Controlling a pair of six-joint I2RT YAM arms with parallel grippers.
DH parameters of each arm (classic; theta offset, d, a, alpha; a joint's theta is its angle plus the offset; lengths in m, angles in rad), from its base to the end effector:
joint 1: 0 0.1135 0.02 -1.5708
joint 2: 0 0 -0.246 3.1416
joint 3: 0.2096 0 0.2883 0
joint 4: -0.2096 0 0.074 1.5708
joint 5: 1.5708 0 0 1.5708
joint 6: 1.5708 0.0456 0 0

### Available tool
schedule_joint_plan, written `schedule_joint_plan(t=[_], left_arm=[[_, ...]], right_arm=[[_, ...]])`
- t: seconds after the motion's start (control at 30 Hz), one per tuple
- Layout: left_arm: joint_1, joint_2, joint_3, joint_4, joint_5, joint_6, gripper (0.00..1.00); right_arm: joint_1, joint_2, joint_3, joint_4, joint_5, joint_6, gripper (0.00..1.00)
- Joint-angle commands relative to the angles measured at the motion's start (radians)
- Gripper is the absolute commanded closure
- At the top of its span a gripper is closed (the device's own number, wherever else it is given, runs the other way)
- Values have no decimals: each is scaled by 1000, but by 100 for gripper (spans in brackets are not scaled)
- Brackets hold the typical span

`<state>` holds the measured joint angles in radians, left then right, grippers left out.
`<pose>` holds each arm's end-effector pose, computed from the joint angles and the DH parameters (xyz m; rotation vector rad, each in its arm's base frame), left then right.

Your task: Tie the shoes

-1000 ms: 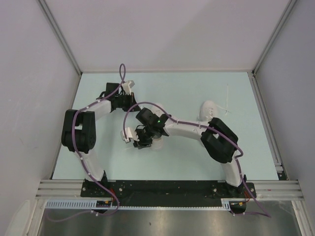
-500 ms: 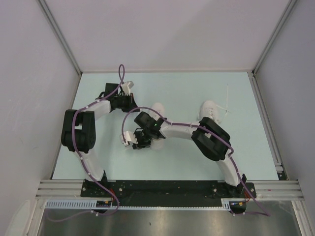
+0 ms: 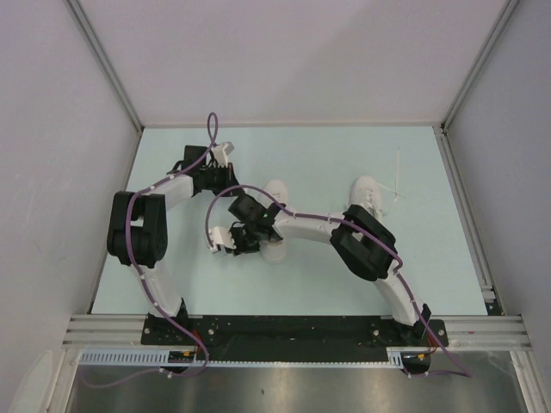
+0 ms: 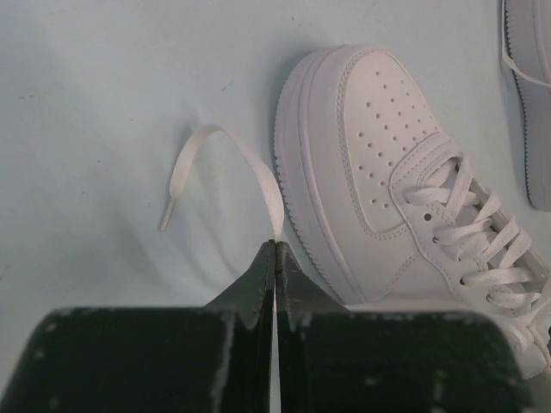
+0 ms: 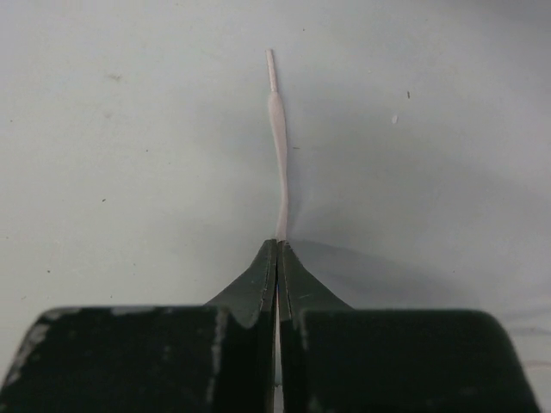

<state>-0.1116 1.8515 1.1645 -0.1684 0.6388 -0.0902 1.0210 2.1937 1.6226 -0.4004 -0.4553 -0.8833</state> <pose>0.4111 -0.0734 0.1339 0.3169 2.3562 -0.8652 0.2431 0.4351 0.1164 -2.1454 1.3071 0.6324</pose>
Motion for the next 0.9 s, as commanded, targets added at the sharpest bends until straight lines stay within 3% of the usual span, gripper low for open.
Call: schedule_joint_plan(t=[0.0, 0.37, 0.63, 0.77, 0.87], left_arm=[[6, -47, -15, 17, 35, -20, 100], [6, -176, -86, -66, 47, 29, 100], [4, -302, -242, -155, 58, 125, 99], [9, -357, -290, -175, 110, 216, 64], [26, -475, -339, -109, 185, 291, 55]], right_arm=[[-21, -98, 43, -15, -26, 107, 100], [-209, -406, -91, -72, -109, 498, 100], [-334, -543, -243, -88, -164, 698, 100], [-352, -580, -308, -57, -180, 744, 100], [-358, -580, -322, -29, -195, 762, 100]])
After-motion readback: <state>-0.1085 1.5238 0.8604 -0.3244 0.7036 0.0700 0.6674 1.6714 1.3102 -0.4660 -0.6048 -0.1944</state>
